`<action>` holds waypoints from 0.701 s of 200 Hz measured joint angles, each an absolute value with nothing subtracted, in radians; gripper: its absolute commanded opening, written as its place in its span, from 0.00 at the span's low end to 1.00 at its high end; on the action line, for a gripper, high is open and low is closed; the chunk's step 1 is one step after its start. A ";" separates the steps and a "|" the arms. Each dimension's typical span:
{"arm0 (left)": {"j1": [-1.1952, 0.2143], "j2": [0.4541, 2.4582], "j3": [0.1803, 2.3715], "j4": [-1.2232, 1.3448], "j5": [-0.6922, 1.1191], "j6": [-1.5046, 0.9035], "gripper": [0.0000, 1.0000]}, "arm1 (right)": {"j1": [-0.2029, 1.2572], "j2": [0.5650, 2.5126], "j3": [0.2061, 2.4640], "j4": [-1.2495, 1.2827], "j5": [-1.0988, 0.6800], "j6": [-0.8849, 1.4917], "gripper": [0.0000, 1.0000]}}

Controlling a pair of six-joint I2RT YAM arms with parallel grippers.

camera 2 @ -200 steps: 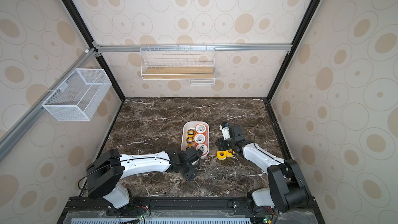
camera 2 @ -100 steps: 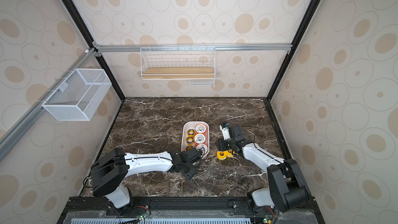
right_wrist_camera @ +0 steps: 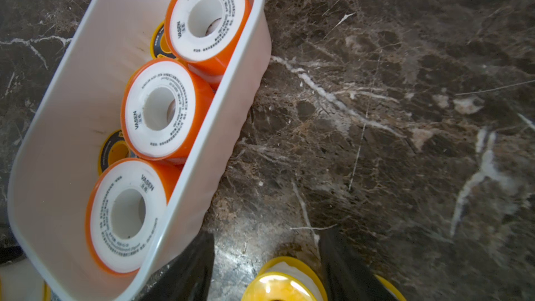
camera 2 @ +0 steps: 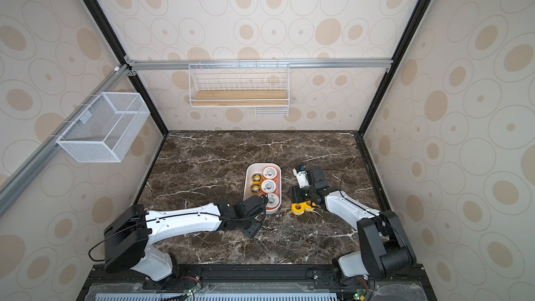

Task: Put the sealing tape into the storage box
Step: Pick up the sealing tape at the center of the board.

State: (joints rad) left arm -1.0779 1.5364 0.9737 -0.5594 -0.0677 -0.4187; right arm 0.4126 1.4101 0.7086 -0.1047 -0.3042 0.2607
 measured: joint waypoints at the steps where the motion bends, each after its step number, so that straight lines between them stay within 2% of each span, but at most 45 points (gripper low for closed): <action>1: -1.078 1.535 0.974 -0.560 -0.068 -0.419 0.65 | 0.413 1.412 0.710 -0.105 -0.308 0.261 0.64; 39: -1.041 1.456 0.989 -0.627 -0.073 -0.434 0.65 | 0.411 1.462 0.762 -0.110 -0.381 0.266 0.62; 74: -0.947 1.408 1.069 -0.689 -0.091 -0.438 0.65 | 0.408 1.527 0.862 -0.149 -0.417 0.287 0.57; 95: -0.897 1.414 1.137 -0.710 -0.101 -0.432 0.65 | 0.408 1.561 0.921 -0.177 -0.421 0.302 0.56; 140: -0.811 1.528 1.328 -0.768 -0.113 -0.395 0.65 | 0.406 1.646 1.016 -0.225 -0.427 0.347 0.46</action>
